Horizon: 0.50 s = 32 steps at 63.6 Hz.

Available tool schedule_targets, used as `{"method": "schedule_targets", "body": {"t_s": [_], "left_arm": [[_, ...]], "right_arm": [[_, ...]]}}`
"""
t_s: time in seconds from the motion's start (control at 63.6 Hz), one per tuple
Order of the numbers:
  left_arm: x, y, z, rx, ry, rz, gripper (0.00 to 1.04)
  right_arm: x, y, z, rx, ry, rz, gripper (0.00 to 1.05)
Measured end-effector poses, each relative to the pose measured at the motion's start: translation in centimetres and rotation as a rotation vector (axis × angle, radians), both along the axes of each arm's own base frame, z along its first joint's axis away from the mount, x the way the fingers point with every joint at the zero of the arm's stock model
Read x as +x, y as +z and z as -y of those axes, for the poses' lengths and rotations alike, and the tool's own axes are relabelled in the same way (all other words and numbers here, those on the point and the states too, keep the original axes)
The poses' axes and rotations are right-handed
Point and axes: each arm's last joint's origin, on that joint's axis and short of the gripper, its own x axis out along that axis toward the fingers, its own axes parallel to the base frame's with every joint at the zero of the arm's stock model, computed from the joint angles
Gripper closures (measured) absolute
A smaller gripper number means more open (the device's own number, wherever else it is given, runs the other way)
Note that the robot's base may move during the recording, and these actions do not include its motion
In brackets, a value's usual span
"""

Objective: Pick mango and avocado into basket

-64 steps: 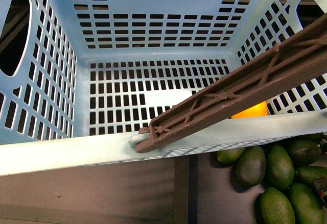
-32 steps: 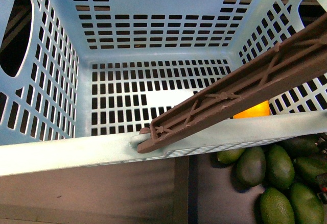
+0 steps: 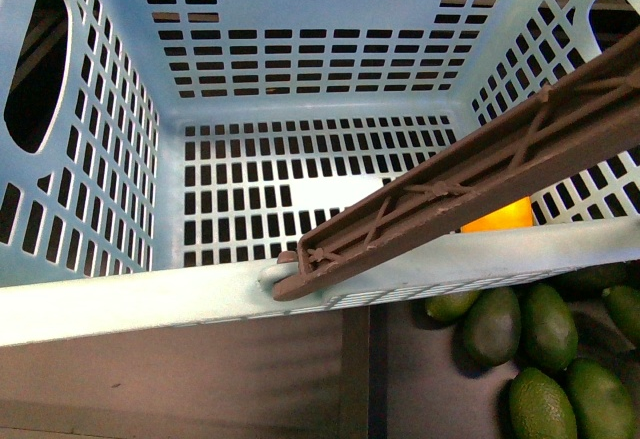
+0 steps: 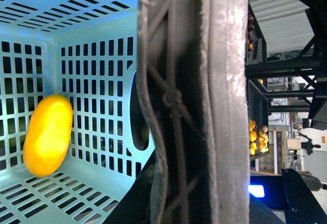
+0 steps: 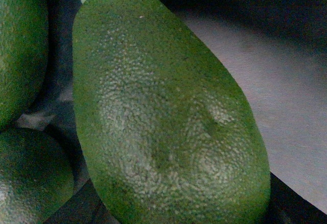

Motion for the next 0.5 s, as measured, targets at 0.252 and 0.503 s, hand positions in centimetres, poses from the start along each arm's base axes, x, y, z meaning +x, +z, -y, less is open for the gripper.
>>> {"method": "schedule_targets", "body": {"t_s": [0.252, 0.503], "left_arm": [[0.0, 0.0, 0.0, 0.000, 0.000, 0.000, 0.91], [0.0, 0.0, 0.0, 0.000, 0.000, 0.000, 0.91]], "right_arm": [[-1.8, 5.7, 2.8, 0.014, -0.096, 0.168, 0.55], [-4.0, 15.1, 3.5, 0.067, -0.184, 0.469, 0.55]]}}
